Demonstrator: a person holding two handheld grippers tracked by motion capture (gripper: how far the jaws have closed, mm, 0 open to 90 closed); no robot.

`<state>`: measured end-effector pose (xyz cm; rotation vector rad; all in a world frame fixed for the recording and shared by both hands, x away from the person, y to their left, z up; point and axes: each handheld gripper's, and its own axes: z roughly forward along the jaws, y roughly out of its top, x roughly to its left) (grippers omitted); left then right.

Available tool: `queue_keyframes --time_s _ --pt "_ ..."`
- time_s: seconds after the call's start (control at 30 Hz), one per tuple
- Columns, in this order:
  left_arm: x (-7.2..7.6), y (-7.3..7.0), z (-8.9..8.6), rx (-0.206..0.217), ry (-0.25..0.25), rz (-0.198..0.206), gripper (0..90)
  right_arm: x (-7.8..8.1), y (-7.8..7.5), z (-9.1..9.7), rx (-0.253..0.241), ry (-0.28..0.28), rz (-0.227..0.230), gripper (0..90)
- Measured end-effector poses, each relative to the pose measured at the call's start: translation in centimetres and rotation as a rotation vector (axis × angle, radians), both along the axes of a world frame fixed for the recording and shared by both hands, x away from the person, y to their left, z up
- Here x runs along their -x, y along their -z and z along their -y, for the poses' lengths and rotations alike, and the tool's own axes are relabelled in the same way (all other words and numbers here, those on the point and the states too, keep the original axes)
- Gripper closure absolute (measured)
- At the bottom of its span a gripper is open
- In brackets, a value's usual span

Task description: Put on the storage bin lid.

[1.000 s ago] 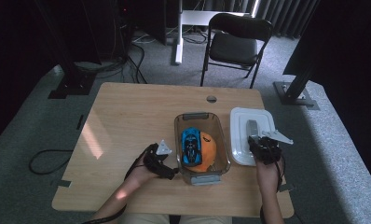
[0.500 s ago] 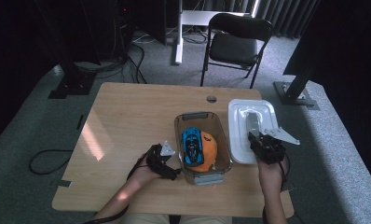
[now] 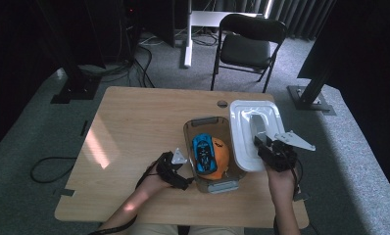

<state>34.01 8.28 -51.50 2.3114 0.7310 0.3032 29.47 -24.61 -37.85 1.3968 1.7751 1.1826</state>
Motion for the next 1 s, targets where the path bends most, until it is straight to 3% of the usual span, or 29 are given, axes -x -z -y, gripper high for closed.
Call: queue_keyframes --time_s 0.4,0.63,1.0 --pt "0.1 0.1 0.5 0.001 0.014 -0.007 1.9 0.4 -0.2 -3.6 -0.005 -0.109 -0.008 67.3" --pt "0.2 0.2 -0.1 0.006 -0.003 -0.004 2.0 0.0 0.9 -7.0 0.005 -0.195 -0.044 67.3" --pt "0.3 0.2 -1.2 0.004 -0.028 -0.001 2.0 0.1 1.6 -9.2 0.026 -0.242 -0.078 67.3"
